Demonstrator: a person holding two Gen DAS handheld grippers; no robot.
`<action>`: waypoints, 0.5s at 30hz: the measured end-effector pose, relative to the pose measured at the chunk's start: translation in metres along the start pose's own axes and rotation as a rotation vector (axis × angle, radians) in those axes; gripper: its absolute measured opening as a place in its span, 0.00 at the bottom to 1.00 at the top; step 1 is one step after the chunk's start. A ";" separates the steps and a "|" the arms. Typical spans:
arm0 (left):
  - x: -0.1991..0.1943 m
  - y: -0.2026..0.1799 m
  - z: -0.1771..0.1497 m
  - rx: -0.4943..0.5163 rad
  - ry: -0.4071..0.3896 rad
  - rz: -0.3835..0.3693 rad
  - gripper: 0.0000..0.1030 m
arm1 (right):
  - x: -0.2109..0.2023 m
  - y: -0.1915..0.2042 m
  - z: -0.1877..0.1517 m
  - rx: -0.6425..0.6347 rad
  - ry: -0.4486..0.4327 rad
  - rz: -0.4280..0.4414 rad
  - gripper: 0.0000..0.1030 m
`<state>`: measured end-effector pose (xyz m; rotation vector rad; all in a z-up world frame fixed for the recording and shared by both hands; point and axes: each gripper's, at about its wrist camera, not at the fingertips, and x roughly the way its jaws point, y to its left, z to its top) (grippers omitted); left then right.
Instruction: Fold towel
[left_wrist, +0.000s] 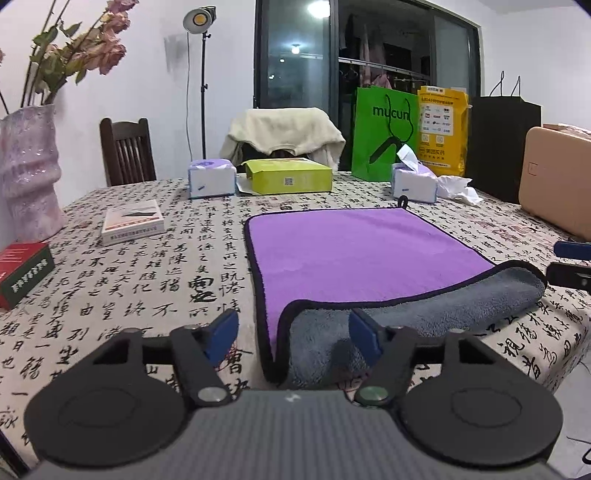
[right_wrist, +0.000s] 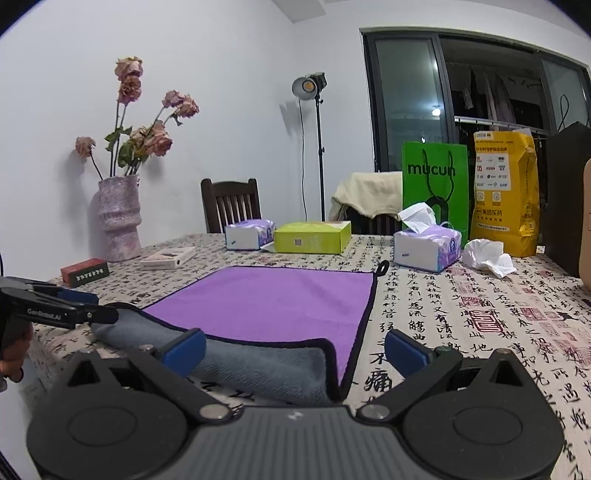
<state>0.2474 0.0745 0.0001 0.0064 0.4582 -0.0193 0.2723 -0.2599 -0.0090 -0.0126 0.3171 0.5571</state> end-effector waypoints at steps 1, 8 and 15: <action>0.002 0.001 0.001 0.001 0.002 -0.004 0.62 | 0.004 -0.001 0.001 -0.002 0.010 0.000 1.00; 0.013 0.006 0.000 0.006 0.049 -0.043 0.41 | 0.035 -0.008 0.003 0.046 0.123 0.042 0.54; 0.016 0.009 -0.003 -0.010 0.076 -0.073 0.37 | 0.042 -0.008 0.001 0.045 0.163 0.055 0.28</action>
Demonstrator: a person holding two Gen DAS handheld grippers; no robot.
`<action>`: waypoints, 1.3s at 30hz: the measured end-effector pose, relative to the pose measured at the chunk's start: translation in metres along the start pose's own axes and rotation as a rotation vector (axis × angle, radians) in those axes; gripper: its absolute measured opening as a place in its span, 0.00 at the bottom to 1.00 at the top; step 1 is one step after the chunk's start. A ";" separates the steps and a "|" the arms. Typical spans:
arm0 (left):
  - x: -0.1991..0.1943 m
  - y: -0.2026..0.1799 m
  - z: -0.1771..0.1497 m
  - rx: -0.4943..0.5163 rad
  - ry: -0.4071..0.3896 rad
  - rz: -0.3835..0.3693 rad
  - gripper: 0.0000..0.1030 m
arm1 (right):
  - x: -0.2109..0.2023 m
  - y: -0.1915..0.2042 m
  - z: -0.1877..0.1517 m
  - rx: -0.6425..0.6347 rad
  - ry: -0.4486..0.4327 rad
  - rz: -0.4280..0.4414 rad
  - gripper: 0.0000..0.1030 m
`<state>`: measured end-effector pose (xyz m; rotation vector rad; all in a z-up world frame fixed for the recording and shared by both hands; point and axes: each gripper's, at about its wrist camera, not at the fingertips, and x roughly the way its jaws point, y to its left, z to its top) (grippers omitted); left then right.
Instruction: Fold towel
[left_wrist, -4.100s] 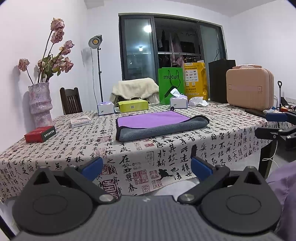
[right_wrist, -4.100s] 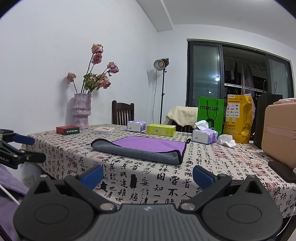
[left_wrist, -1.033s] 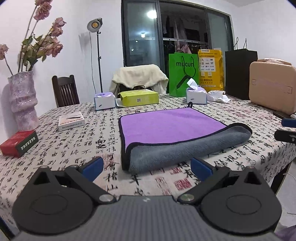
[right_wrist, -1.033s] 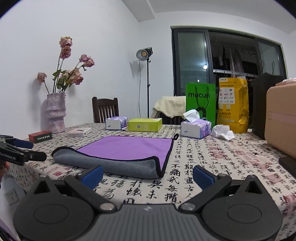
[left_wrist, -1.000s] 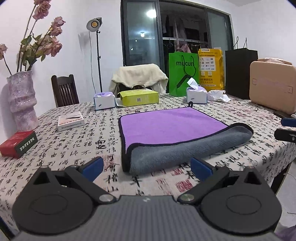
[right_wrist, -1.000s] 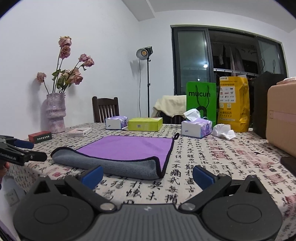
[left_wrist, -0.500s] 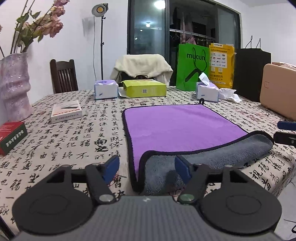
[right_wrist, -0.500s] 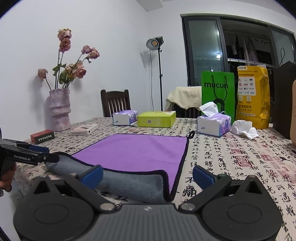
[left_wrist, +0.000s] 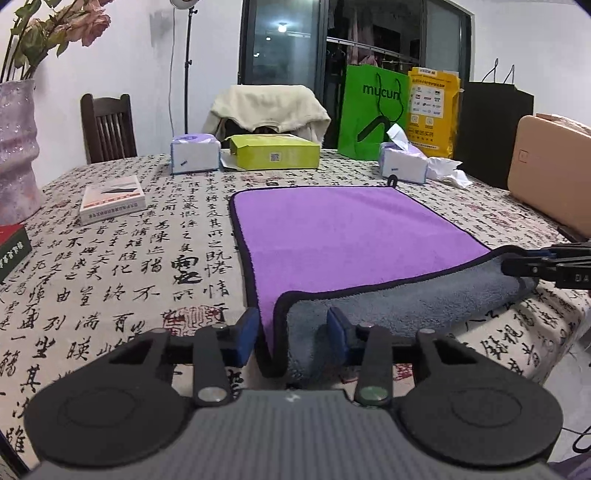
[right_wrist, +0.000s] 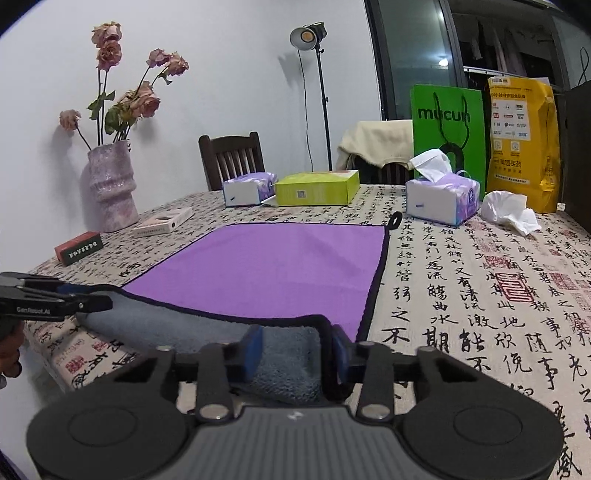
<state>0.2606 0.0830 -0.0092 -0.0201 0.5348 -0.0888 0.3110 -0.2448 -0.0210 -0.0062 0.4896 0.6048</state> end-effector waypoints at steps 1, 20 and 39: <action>-0.001 0.000 0.000 0.001 0.001 -0.006 0.33 | 0.000 0.000 0.000 -0.001 0.005 0.000 0.27; -0.002 -0.008 0.002 0.062 0.027 -0.049 0.25 | 0.002 -0.001 -0.003 -0.021 0.048 0.030 0.16; 0.004 -0.009 0.041 0.106 -0.074 0.011 0.04 | 0.005 0.005 0.034 -0.128 -0.028 -0.067 0.04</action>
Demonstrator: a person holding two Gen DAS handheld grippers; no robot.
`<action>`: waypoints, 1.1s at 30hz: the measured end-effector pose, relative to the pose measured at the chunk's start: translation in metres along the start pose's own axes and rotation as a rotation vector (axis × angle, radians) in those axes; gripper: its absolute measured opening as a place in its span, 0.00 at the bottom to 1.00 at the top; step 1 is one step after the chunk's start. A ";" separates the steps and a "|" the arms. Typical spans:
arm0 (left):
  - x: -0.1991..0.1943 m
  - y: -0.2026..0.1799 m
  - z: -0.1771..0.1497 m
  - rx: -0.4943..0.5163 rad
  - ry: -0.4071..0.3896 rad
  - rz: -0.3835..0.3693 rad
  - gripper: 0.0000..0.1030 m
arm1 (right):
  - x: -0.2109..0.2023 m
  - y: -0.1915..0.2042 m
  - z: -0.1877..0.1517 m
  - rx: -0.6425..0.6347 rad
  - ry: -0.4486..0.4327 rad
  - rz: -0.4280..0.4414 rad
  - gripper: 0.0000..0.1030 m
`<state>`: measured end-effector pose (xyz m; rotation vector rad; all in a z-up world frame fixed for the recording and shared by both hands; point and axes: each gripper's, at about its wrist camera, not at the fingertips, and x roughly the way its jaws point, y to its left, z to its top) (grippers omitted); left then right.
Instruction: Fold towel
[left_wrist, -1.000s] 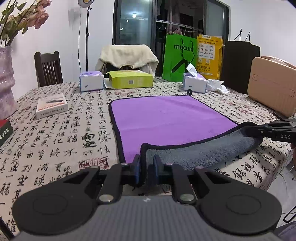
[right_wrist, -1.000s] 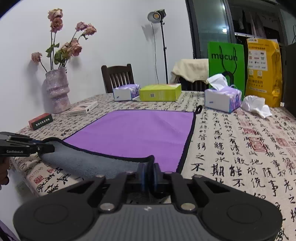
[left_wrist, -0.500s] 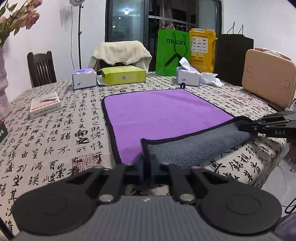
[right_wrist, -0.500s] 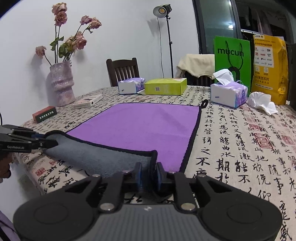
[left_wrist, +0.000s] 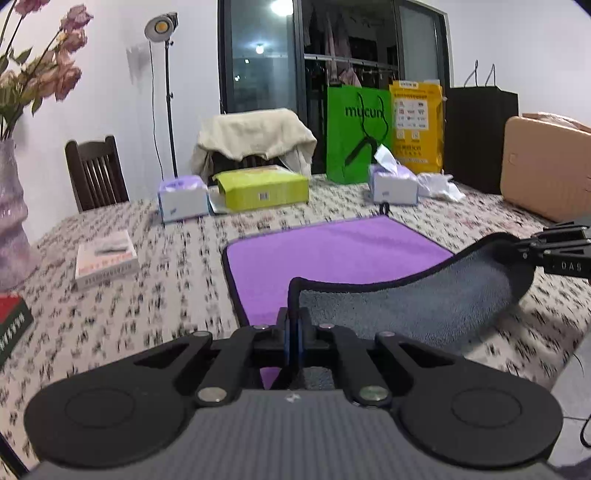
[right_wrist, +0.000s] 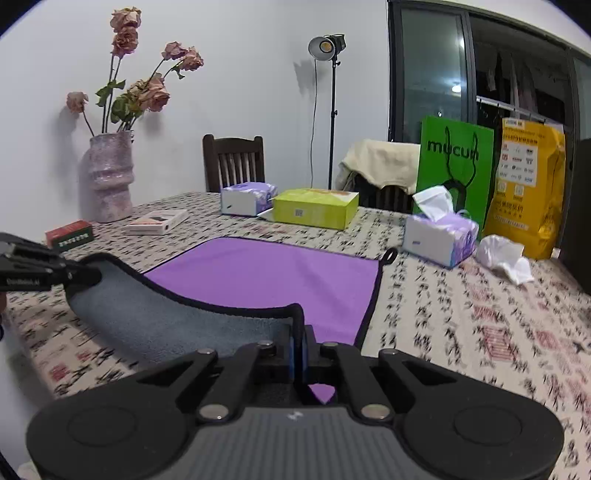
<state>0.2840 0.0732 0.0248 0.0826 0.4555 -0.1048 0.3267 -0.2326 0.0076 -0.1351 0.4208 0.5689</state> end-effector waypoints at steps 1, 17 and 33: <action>0.003 0.001 0.005 0.001 -0.008 0.004 0.04 | 0.003 -0.001 0.003 -0.005 -0.002 -0.003 0.04; 0.046 0.014 0.048 0.025 -0.046 0.075 0.05 | 0.052 -0.026 0.058 -0.073 -0.027 -0.015 0.04; 0.107 0.032 0.086 0.026 -0.011 0.100 0.05 | 0.117 -0.058 0.091 -0.049 0.037 0.017 0.04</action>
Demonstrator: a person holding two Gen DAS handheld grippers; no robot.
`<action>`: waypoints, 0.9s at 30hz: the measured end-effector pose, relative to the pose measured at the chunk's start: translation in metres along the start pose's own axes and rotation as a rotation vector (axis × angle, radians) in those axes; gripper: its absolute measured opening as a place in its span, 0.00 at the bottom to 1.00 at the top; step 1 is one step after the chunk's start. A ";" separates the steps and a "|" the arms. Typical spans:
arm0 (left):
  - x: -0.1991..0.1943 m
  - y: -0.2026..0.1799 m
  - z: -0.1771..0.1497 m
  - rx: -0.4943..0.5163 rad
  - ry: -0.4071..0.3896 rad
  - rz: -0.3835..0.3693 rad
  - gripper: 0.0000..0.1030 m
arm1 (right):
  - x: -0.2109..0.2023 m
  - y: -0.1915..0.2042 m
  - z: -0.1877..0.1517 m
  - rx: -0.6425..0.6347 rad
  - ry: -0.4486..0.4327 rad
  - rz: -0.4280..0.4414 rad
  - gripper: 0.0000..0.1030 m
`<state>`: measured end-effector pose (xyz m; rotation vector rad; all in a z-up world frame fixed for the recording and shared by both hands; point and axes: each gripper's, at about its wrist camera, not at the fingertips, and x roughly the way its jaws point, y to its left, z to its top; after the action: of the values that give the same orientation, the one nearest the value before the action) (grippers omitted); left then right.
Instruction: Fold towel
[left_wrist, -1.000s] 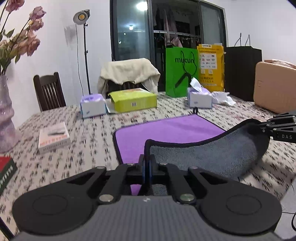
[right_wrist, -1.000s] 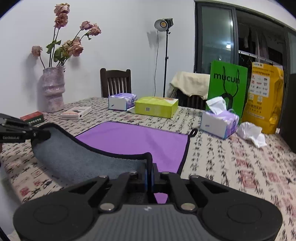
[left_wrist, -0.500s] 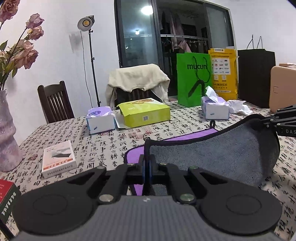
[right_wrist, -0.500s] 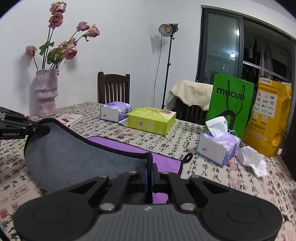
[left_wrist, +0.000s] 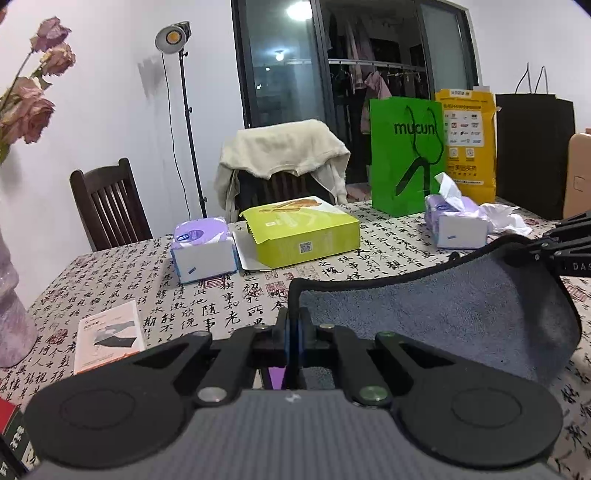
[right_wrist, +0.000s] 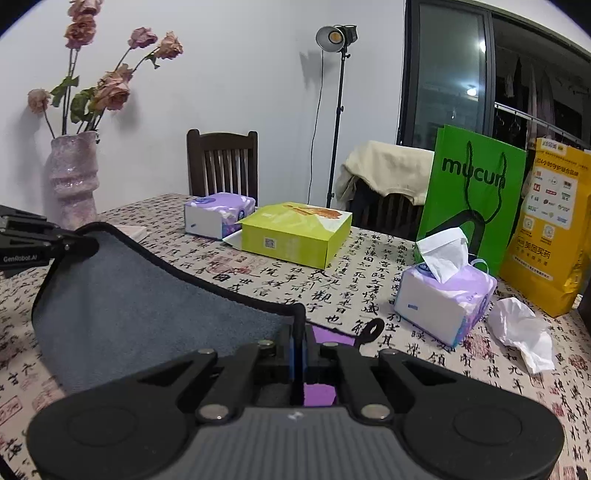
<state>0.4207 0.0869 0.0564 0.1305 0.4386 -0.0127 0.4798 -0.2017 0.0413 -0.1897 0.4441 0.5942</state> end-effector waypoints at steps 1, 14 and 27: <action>0.006 0.001 0.002 -0.001 0.004 0.002 0.05 | 0.004 -0.003 0.002 -0.001 0.000 0.002 0.04; 0.081 0.012 0.007 -0.021 0.098 0.011 0.05 | 0.079 -0.031 0.008 0.009 0.080 0.014 0.04; 0.109 0.018 -0.012 -0.028 0.188 0.022 0.07 | 0.112 -0.040 -0.008 0.038 0.140 -0.004 0.16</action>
<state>0.5149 0.1082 0.0019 0.1097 0.6251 0.0273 0.5830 -0.1809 -0.0151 -0.1965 0.5896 0.5704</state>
